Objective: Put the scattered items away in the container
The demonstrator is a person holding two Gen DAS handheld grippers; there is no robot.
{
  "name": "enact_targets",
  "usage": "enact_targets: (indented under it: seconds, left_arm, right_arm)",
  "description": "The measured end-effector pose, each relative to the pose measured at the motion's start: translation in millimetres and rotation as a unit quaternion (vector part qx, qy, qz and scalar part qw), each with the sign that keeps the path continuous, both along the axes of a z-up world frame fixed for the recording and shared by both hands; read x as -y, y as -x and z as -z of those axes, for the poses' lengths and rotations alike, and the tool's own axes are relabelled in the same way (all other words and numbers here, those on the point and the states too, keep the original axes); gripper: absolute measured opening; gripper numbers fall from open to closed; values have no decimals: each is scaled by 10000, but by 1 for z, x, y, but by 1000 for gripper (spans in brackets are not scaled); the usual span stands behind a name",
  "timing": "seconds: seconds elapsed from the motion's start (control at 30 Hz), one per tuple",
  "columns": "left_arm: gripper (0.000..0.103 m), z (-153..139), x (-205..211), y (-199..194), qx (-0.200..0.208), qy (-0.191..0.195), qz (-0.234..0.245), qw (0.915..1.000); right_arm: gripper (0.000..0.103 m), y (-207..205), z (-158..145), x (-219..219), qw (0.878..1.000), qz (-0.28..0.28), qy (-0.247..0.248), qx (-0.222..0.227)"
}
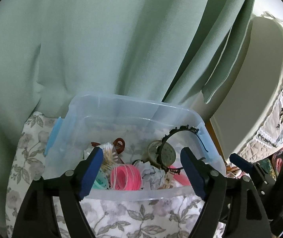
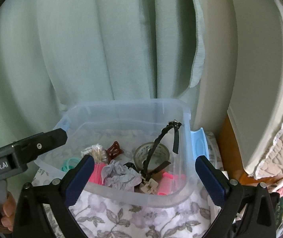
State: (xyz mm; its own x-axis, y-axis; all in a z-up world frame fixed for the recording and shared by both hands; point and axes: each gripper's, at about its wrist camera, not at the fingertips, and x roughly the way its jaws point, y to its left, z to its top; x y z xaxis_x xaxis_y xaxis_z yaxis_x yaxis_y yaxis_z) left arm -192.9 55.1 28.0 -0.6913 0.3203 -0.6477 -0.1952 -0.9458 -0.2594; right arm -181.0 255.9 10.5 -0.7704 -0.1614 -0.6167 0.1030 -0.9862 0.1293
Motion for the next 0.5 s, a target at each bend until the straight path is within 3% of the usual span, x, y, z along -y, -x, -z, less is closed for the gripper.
enact_targets:
  seconds: [0.5]
  left_arm:
    - [82, -10, 10, -35, 100, 472, -58, 9988]
  right_arm:
    - [103, -26, -10, 16, 9986, -133, 96, 504]
